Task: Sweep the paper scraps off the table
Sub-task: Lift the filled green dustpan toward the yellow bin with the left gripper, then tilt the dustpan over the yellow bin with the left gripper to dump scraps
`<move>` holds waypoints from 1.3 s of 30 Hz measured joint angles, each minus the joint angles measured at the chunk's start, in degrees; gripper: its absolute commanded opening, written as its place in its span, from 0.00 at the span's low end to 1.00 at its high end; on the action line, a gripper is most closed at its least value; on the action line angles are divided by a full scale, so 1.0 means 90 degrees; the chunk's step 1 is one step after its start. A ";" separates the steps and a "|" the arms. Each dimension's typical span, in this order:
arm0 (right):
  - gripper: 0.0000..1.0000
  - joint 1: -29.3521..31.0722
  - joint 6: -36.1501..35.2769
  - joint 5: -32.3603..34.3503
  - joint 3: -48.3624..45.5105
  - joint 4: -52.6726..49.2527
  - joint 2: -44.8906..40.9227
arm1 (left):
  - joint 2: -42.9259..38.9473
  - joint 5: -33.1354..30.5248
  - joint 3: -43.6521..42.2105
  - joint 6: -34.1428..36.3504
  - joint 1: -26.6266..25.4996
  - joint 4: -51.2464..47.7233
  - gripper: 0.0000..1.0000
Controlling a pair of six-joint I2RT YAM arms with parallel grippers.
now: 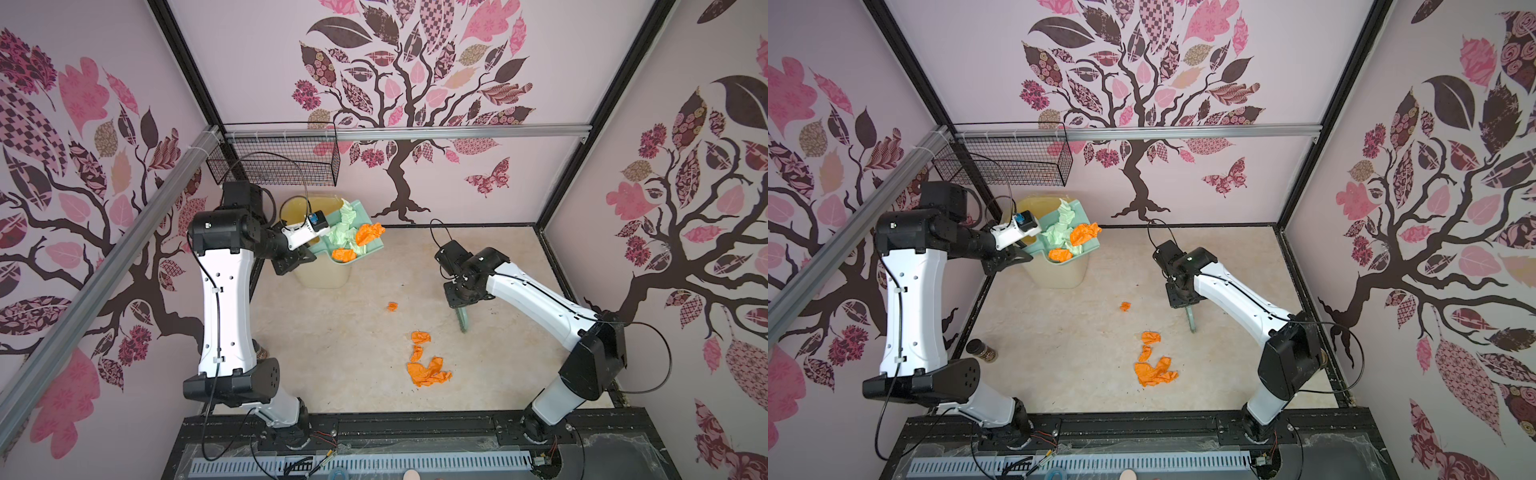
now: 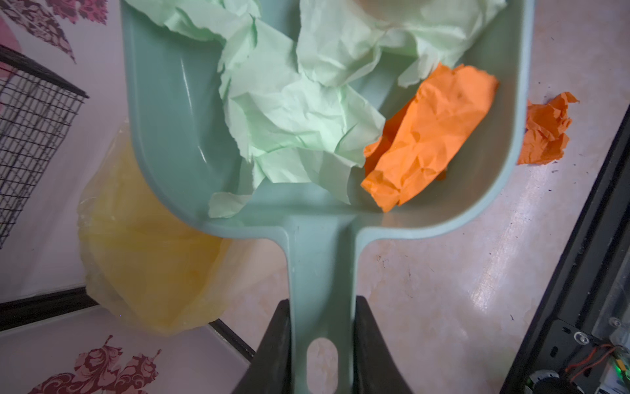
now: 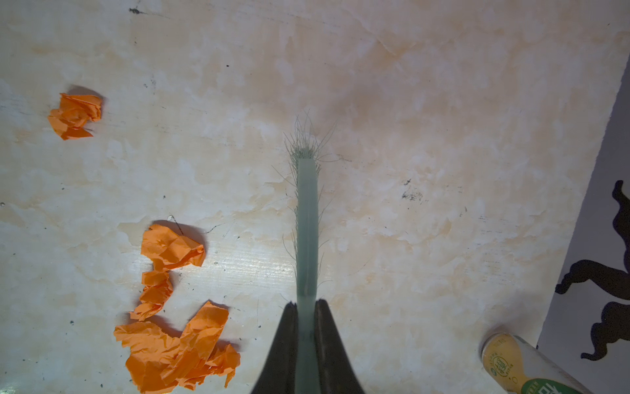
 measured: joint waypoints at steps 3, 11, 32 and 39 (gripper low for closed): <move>0.00 0.0000 -0.0002 -0.0015 -0.0010 0.0034 0.0000 | 0.0386 0.0019 0.0364 0.0134 0.0287 0.0024 0.00; 0.00 0.0000 -0.0032 -0.0041 -0.0279 0.0102 0.0000 | 0.1292 0.0024 0.0848 0.0418 0.0760 -0.0007 0.00; 0.00 0.0000 -0.0100 -0.0362 -0.0634 0.0347 0.0007 | 0.3582 -0.1328 0.3245 0.0818 0.1175 -0.0005 0.00; 0.00 0.0000 -0.0119 -0.0423 -0.0663 0.0415 0.0010 | 0.3553 -0.2535 0.3237 0.1503 0.0848 0.0260 0.00</move>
